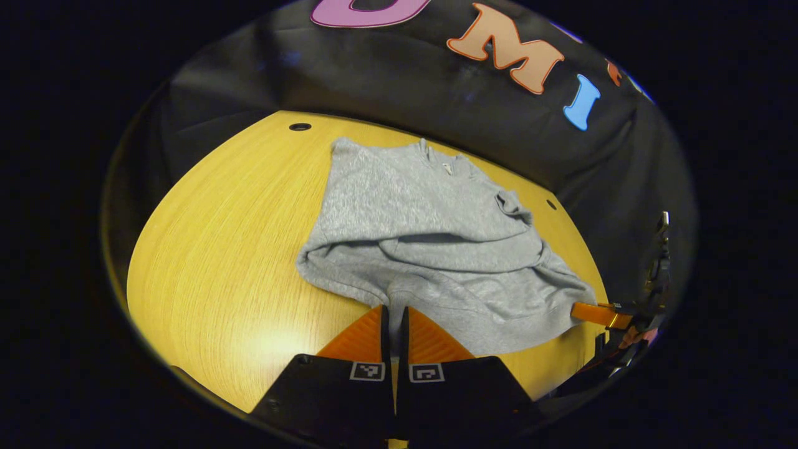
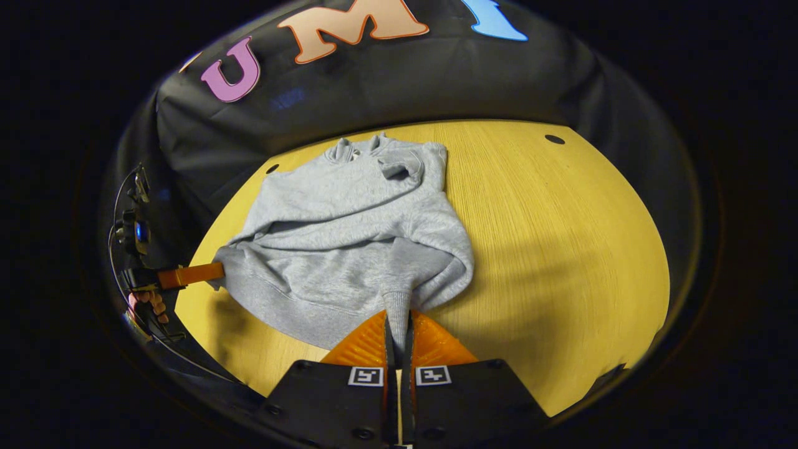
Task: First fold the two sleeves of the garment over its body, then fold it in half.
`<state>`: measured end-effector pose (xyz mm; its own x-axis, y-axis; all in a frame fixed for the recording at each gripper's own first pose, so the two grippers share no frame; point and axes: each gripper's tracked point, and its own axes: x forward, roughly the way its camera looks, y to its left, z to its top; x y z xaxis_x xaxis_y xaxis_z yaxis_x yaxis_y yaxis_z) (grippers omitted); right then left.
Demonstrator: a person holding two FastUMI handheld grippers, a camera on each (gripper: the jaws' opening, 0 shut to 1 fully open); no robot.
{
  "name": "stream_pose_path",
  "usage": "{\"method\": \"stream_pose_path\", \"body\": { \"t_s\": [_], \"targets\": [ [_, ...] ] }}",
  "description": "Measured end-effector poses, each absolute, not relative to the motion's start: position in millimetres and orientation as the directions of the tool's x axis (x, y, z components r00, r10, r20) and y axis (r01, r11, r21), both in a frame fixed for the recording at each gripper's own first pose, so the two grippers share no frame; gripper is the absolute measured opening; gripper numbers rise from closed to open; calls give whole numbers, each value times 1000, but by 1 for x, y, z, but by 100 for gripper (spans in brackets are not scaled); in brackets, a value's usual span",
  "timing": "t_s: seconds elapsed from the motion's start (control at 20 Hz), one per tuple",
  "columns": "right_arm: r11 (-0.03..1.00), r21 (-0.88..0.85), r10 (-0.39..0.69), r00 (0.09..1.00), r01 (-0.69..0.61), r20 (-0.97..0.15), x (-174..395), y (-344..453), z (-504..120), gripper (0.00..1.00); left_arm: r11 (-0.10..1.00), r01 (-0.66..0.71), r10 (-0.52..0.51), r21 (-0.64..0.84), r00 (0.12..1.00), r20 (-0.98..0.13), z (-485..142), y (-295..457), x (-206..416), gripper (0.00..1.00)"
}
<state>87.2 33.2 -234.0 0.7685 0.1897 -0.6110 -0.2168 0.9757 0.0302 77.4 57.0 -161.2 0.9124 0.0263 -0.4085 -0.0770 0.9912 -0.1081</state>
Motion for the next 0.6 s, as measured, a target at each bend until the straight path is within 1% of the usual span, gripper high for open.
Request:
{"method": "stream_pose_path", "body": {
  "t_s": [0.25, 0.4, 0.5, 0.6],
  "targets": [
    [971, 31, 217, 816, -237, -536, 122, 45, -188, 5, 983, -56, -2, -174, 948, -318, -101, 56, 100, 0],
    [970, 26, 222, 831, -243, -510, 147, 53, -172, 5, 984, -62, 13, -167, 960, -280, -80, 59, 122, 0],
    [968, 16, 224, 835, -251, -503, 164, 59, -166, 5, 989, -61, 22, -131, 960, -279, -76, 62, 137, 0],
    [967, 13, 227, 830, -256, -510, 183, 64, -166, 5, 992, -71, 36, -106, 953, -301, -79, 65, 152, 0]
  ]
}}
